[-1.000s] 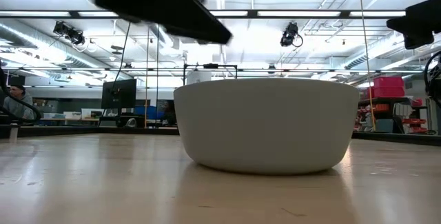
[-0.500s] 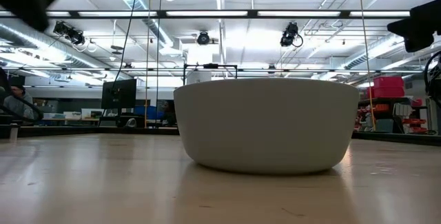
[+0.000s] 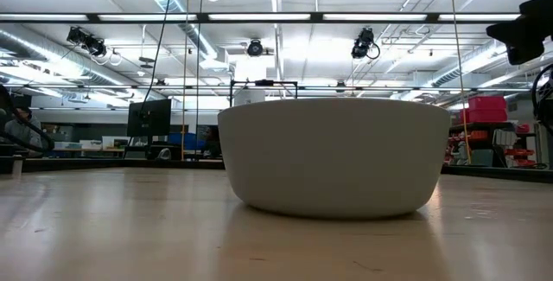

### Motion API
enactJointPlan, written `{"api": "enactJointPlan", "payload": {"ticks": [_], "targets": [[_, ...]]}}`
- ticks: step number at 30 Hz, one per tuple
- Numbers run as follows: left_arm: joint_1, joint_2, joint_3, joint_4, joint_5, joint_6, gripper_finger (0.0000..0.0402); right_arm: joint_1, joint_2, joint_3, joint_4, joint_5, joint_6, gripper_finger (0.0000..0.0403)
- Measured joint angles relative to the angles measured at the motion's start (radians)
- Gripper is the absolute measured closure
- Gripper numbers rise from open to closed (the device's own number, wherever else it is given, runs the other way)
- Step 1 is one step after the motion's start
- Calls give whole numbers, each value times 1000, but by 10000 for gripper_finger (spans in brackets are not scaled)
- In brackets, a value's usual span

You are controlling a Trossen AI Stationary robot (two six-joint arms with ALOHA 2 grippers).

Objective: Nest bowls inside each other
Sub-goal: Stack the dark blue bowl on top of the red bowl

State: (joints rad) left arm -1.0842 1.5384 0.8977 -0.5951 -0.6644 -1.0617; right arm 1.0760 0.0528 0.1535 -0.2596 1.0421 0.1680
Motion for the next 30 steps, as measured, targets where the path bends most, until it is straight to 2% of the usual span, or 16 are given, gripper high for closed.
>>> {"api": "enactJointPlan", "payload": {"ticks": [5, 11, 18, 23, 29, 30], "targets": [[1, 1, -107, 137, 24, -41, 173, 0, 0, 0, 3, -2, 0, 158], [1, 1, -142, 200, 100, -46, 173, 0, 0, 0, 14, -6, 0, 147], [1, 1, -149, 211, 101, -44, 195, 0, 0, 0, 13, -7, 0, 138], [1, 1, -149, 212, 81, -24, 251, 0, 0, 0, 13, -7, 0, 133], [1, 1, -149, 212, 62, 8, 379, 0, 0, 0, 13, -7, 0, 130], [1, 1, -148, 212, 50, 11, 388, 0, 0, 0, 13, -7, 1, 131]]}}
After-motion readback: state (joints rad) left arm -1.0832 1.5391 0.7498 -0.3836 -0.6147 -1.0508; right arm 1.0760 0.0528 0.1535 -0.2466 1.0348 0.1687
